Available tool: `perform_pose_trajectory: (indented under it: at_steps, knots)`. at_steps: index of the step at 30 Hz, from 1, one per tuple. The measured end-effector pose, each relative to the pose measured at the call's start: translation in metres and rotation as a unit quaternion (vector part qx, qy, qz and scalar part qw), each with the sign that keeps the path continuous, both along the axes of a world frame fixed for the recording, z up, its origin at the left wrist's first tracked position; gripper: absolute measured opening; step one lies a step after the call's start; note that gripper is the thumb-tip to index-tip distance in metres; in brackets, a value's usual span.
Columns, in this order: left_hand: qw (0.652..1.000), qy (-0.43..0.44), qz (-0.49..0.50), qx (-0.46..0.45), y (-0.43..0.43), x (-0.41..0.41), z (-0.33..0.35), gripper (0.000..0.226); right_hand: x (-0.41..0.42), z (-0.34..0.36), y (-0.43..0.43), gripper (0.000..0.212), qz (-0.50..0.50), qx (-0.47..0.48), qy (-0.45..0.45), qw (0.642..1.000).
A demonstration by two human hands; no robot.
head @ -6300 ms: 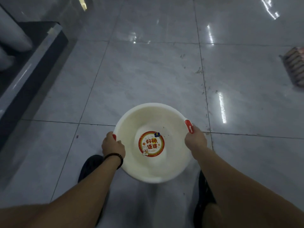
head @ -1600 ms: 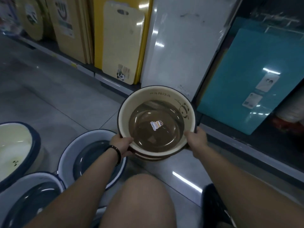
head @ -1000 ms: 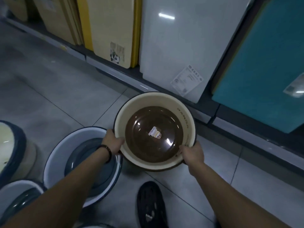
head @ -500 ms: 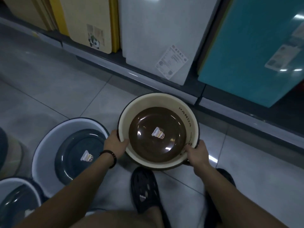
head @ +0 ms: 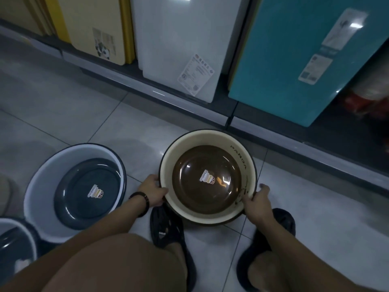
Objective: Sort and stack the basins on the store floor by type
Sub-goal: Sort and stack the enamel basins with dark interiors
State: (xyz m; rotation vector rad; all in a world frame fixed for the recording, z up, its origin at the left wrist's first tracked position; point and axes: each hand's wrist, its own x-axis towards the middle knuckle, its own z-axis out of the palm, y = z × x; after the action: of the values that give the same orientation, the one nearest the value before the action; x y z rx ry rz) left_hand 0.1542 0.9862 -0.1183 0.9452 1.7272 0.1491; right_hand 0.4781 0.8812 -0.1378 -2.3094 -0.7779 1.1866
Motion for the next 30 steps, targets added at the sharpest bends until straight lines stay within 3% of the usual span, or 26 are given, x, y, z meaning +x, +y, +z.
perform_pose_trajectory:
  at_steps: [2, 7, 11, 18, 19, 21, 23, 25, 27, 29, 30]
  knots:
    - [1.000, 0.005, -0.024, -0.011, 0.002, 0.003, 0.005, 0.059, -0.001, -0.001, -0.005, 0.081, -0.002, 0.010, -0.001, 1.000]
    - [0.997, 0.004, -0.054, -0.052, 0.006, 0.001, 0.022, 0.062, -0.008, 0.001, -0.001, 0.062, -0.019, -0.012, -0.012, 1.000]
    - [0.997, -0.032, -0.030, -0.071, 0.005, -0.002, 0.020, 0.076, -0.014, 0.008, 0.001, 0.051, 0.032, -0.041, -0.042, 0.998]
    - [0.998, -0.026, -0.054, -0.034, 0.000, 0.005, 0.021, 0.066, -0.007, 0.000, 0.000, 0.057, 0.040, -0.082, -0.025, 0.995]
    - [0.998, -0.008, -0.066, -0.024, -0.002, -0.001, 0.020, 0.068, -0.011, 0.002, 0.001, 0.064, 0.042, -0.080, -0.055, 0.994]
    - [0.993, 0.060, -0.097, 0.038, -0.002, -0.021, 0.020, 0.063, -0.030, 0.007, 0.011, 0.078, 0.084, -0.038, -0.200, 0.975]
    - [0.978, 0.141, -0.109, 0.104, -0.003, -0.049, 0.024, 0.043, -0.058, 0.024, 0.034, 0.072, 0.150, 0.055, -0.284, 0.945]
    - [0.966, 0.204, -0.092, 0.132, -0.007, -0.081, 0.026, 0.034, -0.099, 0.045, 0.065, 0.042, 0.203, 0.136, -0.199, 0.949]
    - [0.961, 0.246, -0.032, 0.125, -0.017, -0.108, 0.026, 0.035, -0.151, 0.062, 0.091, 0.010, 0.187, 0.122, 0.037, 0.974]
    - [0.957, 0.263, 0.066, 0.104, -0.028, -0.132, 0.024, 0.039, -0.208, 0.072, 0.105, 0.011, 0.113, 0.030, 0.283, 0.952]
    - [0.952, 0.268, 0.114, 0.096, -0.034, -0.143, 0.023, 0.041, -0.233, 0.071, 0.106, 0.014, 0.096, -0.019, 0.352, 0.931]
